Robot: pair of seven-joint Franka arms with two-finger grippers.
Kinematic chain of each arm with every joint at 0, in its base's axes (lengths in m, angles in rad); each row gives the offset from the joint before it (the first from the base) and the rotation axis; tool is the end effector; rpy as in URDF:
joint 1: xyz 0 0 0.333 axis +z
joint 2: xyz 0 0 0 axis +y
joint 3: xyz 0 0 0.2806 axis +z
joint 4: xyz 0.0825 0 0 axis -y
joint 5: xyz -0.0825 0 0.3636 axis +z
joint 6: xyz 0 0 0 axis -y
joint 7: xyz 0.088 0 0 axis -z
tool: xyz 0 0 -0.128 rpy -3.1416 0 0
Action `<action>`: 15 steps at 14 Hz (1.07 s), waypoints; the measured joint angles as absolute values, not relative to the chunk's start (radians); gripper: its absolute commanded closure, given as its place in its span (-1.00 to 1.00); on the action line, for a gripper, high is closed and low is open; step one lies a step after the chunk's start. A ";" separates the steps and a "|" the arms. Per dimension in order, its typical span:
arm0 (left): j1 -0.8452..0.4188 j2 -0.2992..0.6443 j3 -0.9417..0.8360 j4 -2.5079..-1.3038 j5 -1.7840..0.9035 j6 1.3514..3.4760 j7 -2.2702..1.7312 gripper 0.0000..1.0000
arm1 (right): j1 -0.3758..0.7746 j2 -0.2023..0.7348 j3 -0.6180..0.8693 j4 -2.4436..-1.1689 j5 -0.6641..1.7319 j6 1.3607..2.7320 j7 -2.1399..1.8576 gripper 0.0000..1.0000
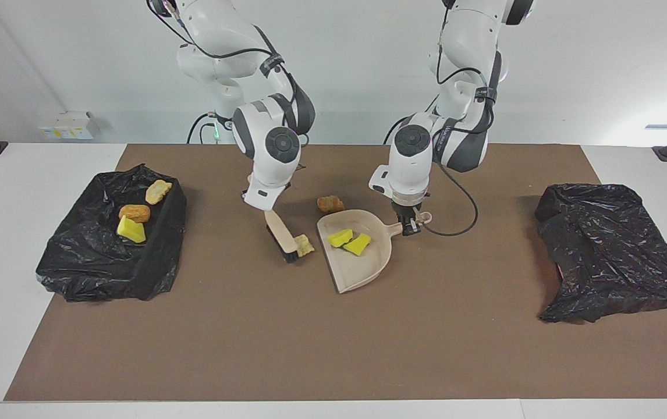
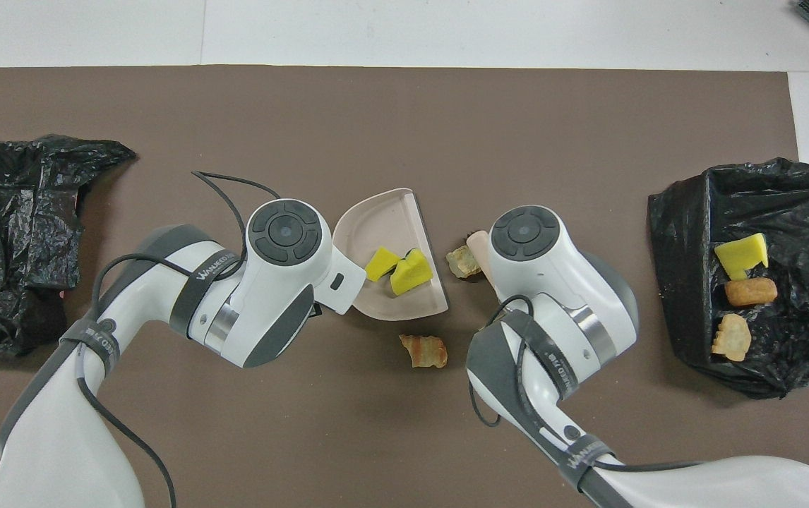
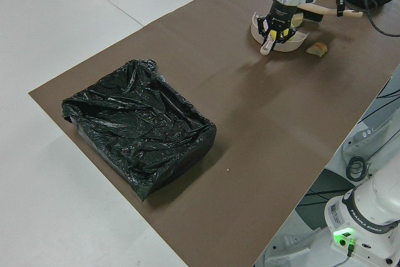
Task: Sweep and dump trash in bin
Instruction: 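Sweep the snacks into the dustpan with the brush in the right gripper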
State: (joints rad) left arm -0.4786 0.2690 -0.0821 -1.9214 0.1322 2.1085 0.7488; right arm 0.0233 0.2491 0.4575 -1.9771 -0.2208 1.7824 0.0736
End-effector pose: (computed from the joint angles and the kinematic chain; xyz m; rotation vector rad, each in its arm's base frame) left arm 0.4926 -0.2980 0.3036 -2.3585 1.9461 0.1350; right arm 0.4679 0.2160 0.2875 2.7966 0.7290 -0.5434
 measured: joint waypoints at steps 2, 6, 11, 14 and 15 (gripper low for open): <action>-0.495 0.268 -0.082 -1.922 0.134 2.108 0.741 1.00 | 0.042 0.257 0.460 -1.990 -0.133 1.793 0.083 1.00; -0.504 0.265 -0.082 -1.923 0.138 2.107 0.721 1.00 | 0.035 0.255 0.458 -1.989 0.147 1.793 0.083 1.00; -0.507 0.265 -0.087 -1.939 0.137 2.152 0.721 1.00 | 0.030 0.202 0.460 -1.926 0.295 1.679 0.089 1.00; -0.507 0.264 -0.087 -1.945 0.137 2.165 0.722 1.00 | -0.013 0.158 0.453 -1.869 0.301 1.583 0.096 1.00; -0.507 0.264 -0.088 -1.945 0.137 2.166 0.723 1.00 | -0.040 0.153 0.449 -1.845 0.256 1.555 0.095 1.00</action>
State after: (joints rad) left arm -0.5071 0.2642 -0.0875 -1.9448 0.1367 2.1656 0.7227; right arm -0.0405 0.1528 0.4489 -1.8451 0.2560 1.5546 0.0949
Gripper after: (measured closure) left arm 0.687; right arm 0.736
